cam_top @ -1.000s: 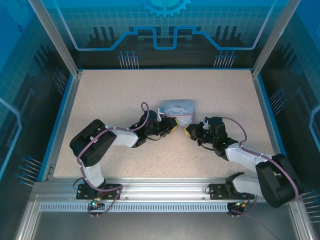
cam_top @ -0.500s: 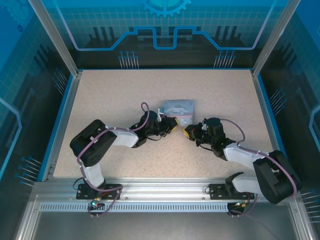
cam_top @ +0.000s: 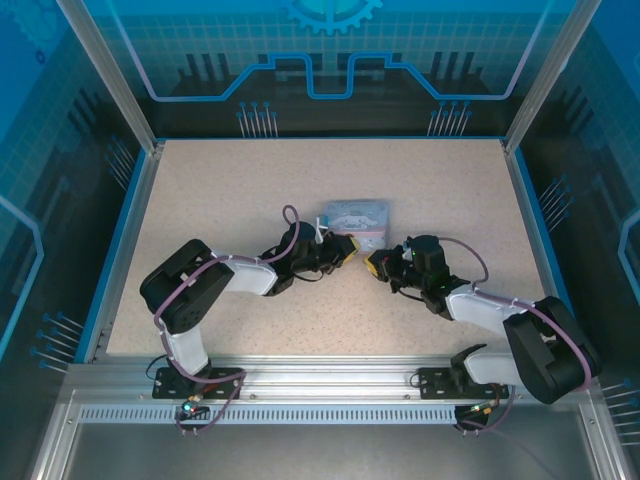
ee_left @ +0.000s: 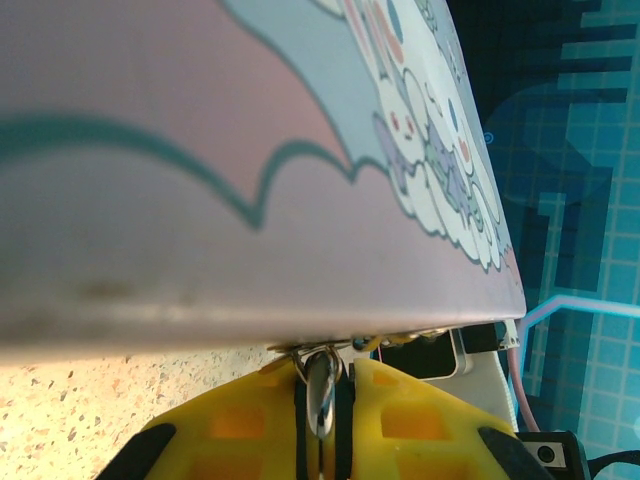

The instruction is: Unlock the padlock with the key

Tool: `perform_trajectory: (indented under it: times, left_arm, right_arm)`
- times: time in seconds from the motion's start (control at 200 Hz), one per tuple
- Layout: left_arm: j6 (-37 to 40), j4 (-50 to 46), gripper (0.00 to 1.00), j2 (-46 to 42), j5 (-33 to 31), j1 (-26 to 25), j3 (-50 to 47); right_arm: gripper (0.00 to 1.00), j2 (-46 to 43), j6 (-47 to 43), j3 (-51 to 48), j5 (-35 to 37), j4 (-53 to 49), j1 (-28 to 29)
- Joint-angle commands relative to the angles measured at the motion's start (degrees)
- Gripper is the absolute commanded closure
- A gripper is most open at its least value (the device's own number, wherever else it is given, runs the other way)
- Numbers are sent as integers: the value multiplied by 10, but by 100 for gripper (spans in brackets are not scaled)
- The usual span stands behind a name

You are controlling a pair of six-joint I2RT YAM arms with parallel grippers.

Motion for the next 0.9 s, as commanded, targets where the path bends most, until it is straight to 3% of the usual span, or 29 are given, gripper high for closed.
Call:
perform_trajectory:
  times: [0.0, 0.895]
  left_arm:
    - [-7, 32, 100, 3, -5, -5, 1]
    - [-7, 36, 100, 8, -9, -11, 0]
  right_arm:
    - [100, 2, 5, 15, 5, 13, 7]
    - [100, -11, 2, 23, 4, 0, 4]
